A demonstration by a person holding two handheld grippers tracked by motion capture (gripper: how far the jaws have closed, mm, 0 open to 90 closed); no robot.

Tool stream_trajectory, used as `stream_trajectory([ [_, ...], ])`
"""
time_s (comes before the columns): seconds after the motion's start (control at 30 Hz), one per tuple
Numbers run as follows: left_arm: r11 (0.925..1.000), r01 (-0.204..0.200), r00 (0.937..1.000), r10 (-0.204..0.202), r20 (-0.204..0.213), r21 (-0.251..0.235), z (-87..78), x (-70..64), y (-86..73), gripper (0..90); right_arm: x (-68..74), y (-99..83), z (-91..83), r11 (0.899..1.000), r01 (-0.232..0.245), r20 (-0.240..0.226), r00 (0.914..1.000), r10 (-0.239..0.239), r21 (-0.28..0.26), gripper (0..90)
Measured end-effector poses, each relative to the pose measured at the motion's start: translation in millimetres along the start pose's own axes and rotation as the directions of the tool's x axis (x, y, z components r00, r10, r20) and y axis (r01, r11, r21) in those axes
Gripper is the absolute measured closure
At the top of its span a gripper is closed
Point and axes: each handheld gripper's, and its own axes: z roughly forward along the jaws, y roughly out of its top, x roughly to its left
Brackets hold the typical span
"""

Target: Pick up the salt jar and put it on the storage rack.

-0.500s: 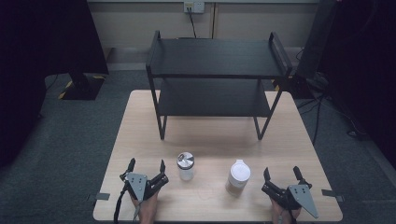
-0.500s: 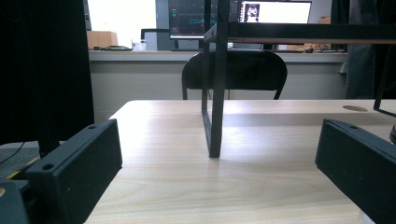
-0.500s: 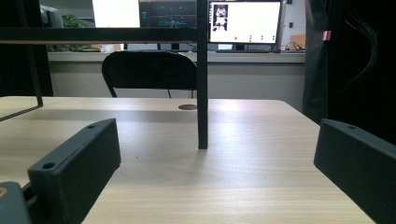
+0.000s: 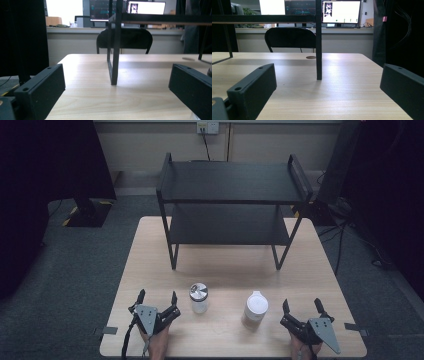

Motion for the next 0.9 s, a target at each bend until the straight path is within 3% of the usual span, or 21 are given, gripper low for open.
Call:
stream_trajectory([
  [0.27,0.9995,0.031,0.9995,-0.031,0.006,0.001,-3.1,2.0,2.7,0.4,0.6,0.0,0.0,1.000,0.000,0.003,1.0000,0.000,0.000,0.0],
  [0.53,0.9997,0.023,0.9990,-0.023,0.039,0.001,-5.7,2.6,12.4,0.1,0.3,0.0,0.0,1.000,0.000,0.001,1.0000,0.000,0.000,0.0],
  [0.7,0.9998,0.022,0.9965,-0.022,0.080,0.000,-4.5,4.1,20.5,0.0,0.2,0.0,0.0,1.000,-0.001,0.001,1.0000,0.001,0.000,0.0],
  [0.77,0.9996,0.030,0.9928,-0.029,0.116,-0.001,-3.9,6.1,25.7,0.0,0.4,0.0,0.1,1.000,-0.001,0.002,1.0000,0.001,0.000,0.0],
  [0.9,0.9997,0.025,0.9883,-0.025,0.151,0.003,-3.8,8.0,31.6,0.0,0.8,0.1,0.1,1.000,-0.002,0.005,1.0000,0.002,0.001,0.0],
])
